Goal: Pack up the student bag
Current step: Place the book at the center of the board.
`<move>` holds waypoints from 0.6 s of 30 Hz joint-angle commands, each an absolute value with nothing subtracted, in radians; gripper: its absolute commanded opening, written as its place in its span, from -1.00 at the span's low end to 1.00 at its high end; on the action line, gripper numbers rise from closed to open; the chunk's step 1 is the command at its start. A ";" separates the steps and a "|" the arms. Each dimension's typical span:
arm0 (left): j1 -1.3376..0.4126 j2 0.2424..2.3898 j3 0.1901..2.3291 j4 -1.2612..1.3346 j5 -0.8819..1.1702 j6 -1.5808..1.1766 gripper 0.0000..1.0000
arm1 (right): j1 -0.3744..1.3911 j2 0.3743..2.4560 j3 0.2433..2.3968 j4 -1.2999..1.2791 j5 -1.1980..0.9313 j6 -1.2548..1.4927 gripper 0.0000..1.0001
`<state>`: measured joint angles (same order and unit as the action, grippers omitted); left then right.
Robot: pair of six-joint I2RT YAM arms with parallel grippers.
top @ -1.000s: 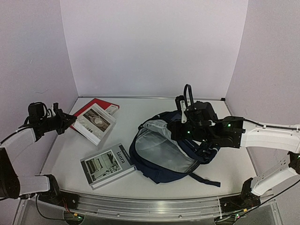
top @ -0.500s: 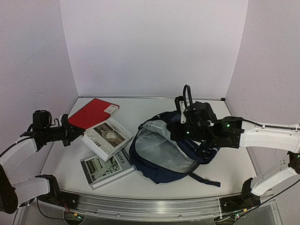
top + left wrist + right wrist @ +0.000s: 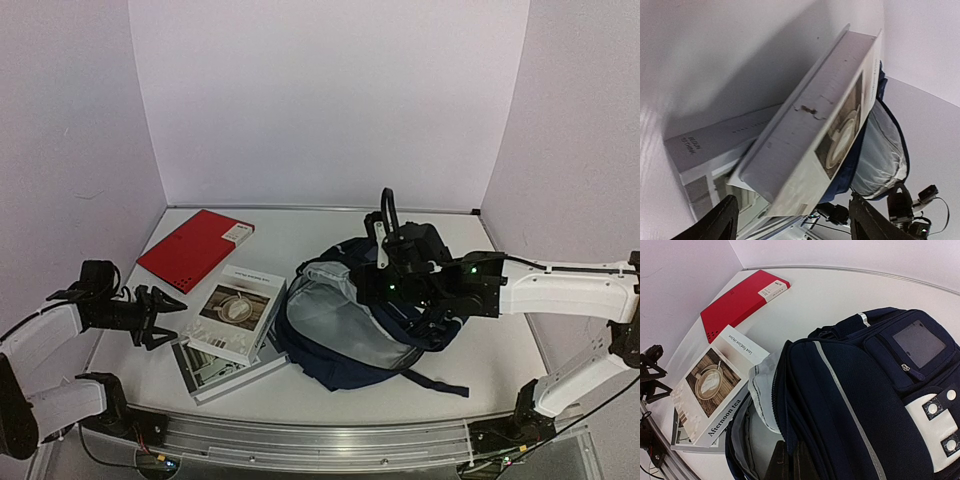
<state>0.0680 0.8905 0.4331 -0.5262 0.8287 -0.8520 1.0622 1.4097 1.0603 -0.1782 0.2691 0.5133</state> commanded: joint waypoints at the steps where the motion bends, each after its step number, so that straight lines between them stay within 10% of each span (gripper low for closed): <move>1: 0.066 0.956 0.515 -0.539 0.670 -0.758 0.58 | 1.059 1.401 1.127 -0.081 0.318 0.509 -1.00; 18: 0.058 1.518 0.536 0.296 1.013 -0.711 0.62 | 1.059 1.377 1.129 -0.060 0.304 0.506 -1.00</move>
